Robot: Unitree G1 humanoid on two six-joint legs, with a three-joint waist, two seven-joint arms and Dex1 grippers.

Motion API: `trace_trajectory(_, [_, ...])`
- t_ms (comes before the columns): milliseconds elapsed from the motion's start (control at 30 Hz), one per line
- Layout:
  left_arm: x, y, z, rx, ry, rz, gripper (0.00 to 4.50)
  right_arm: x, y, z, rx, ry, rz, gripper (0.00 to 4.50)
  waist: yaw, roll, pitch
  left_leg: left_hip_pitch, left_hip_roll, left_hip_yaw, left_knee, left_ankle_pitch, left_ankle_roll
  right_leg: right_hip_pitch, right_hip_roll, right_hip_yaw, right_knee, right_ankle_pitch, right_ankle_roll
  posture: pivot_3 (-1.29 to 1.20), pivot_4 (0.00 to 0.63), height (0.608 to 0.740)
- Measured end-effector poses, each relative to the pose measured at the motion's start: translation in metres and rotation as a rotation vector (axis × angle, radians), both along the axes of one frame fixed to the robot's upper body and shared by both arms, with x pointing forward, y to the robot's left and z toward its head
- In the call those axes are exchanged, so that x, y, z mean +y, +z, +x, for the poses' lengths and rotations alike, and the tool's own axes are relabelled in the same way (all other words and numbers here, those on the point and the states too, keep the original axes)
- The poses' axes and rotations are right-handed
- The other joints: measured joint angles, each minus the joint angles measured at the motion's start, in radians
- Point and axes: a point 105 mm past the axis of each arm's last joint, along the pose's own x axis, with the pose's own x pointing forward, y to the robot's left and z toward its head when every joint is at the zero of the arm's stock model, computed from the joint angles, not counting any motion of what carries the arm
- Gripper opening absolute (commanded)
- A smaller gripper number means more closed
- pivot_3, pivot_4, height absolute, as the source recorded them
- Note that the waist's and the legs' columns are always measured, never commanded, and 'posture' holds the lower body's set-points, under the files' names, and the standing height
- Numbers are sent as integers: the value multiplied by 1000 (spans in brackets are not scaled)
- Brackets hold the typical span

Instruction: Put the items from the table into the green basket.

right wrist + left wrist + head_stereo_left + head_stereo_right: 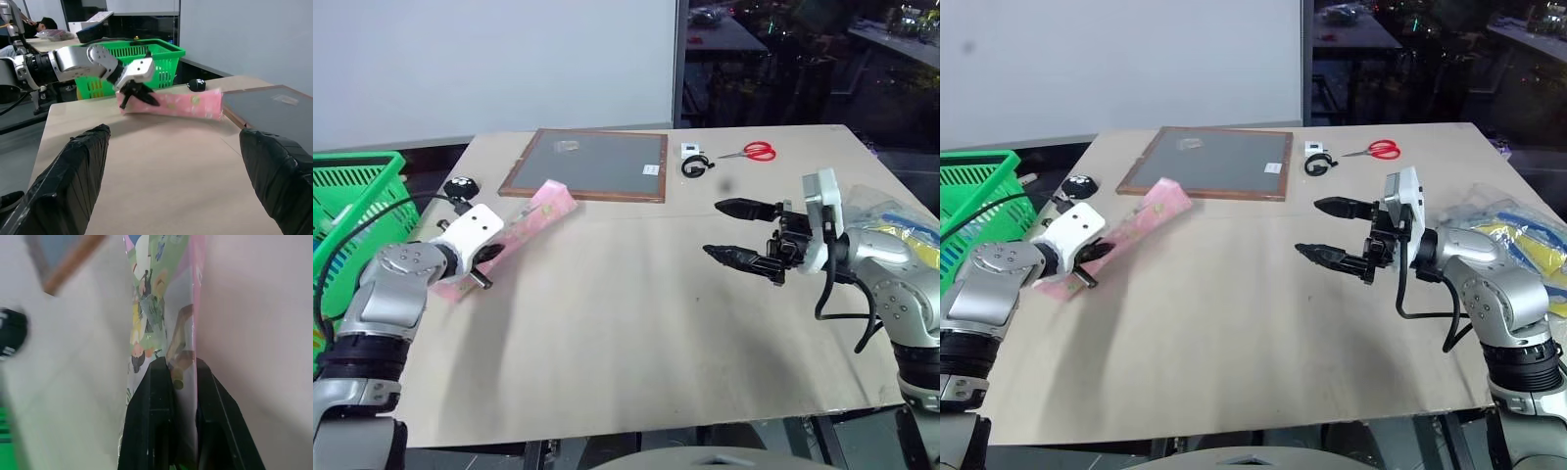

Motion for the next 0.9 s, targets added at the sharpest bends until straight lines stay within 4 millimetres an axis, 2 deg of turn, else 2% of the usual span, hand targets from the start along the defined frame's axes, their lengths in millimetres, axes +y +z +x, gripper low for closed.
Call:
trace_trajectory(100, [4, 29, 10, -121, 31, 53, 42, 2, 1, 0, -5, 9, 5, 4500, 1, -1, 0, 0, 0, -1, 0, 0, 0, 0, 0, -1, 0, 0, 0, 115, 0, 740])
trace_trajectory(200, [18, 69, 15, -254, 89, 149, 42, 3, 4, -1, -12, 20, 11, 4500, -2, -2, 1, 0, 0, 0, 0, 0, 0, 0, 1, -1, 0, -1, 2, 125, 0, 740])
trace_trajectory(233, [33, 95, 15, -331, 138, 232, 42, 5, 5, -1, -17, 28, 16, 4500, -2, -2, 1, 0, 0, 0, 0, 0, 0, -1, 1, -1, 1, -1, 2, 125, 0, 740])
trace_trajectory(267, [42, 106, 13, -361, 166, 274, 42, 5, 6, -1, -19, 31, 18, 4500, -4, -3, 2, 0, 1, 0, -1, 0, 0, -2, 1, 0, 0, -1, 2, 125, 0, 740])
trace_trajectory(333, [80, 146, -1, -435, 286, 470, 42, 6, 8, -1, -26, 36, 21, 4500, -7, -3, 2, 0, 3, 2, -1, 0, 0, -2, 3, 0, 0, -1, 2, 137, 0, 740])
trace_trajectory(433, [130, 177, -28, -463, 460, 643, 42, 7, 9, -1, -28, 40, 27, 4500, -2, -1, 2, 1, 4, 2, -4, 0, 0, -3, 4, 0, 0, -2, 2, 141, 0, 740])
trace_trajectory(467, [144, 179, -38, -449, 513, 675, 42, 7, 9, 0, -28, 41, 30, 4500, 0, -1, 2, 1, 4, 1, -4, 0, 0, -3, 4, 0, 0, -2, 2, 141, 0, 740])
trace_trajectory(533, [173, 166, -55, -390, 604, 701, 42, 9, 9, 0, -26, 45, 37, 4500, 8, -1, 2, 0, 4, 1, -4, 0, 0, -3, 5, 0, 1, -2, 3, 140, 0, 740])
trace_trajectory(633, [193, 146, -67, -318, 644, 703, 42, 9, 9, 0, -27, 48, 39, 4500, 25, -4, 1, 0, 5, 1, -2, 0, 0, -3, 6, 0, 1, -2, 3, 142, 0, 740])
trace_trajectory(700, [202, 137, -74, -287, 672, 700, 42, 9, 10, 0, -28, 49, 40, 4500, 32, -7, 1, 0, 5, 1, -2, 0, 0, -3, 6, 0, 1, -2, 3, 144, 0, 740])
trace_trajectory(800, [209, 134, -79, -286, 693, 704, 42, 11, 13, 0, -40, 55, 42, 4500, 39, -14, -1, 0, 6, 1, -1, 0, 0, -2, 6, -1, 1, -2, 3, 139, 0, 740])
trace_trajectory(900, [214, 129, -82, -275, 704, 696, 42, 12, 15, -1, -48, 66, 48, 4500, 40, -16, -2, 0, 5, 1, 0, 0, 0, -2, 6, -1, 1, -2, 3, 139, 0, 740])
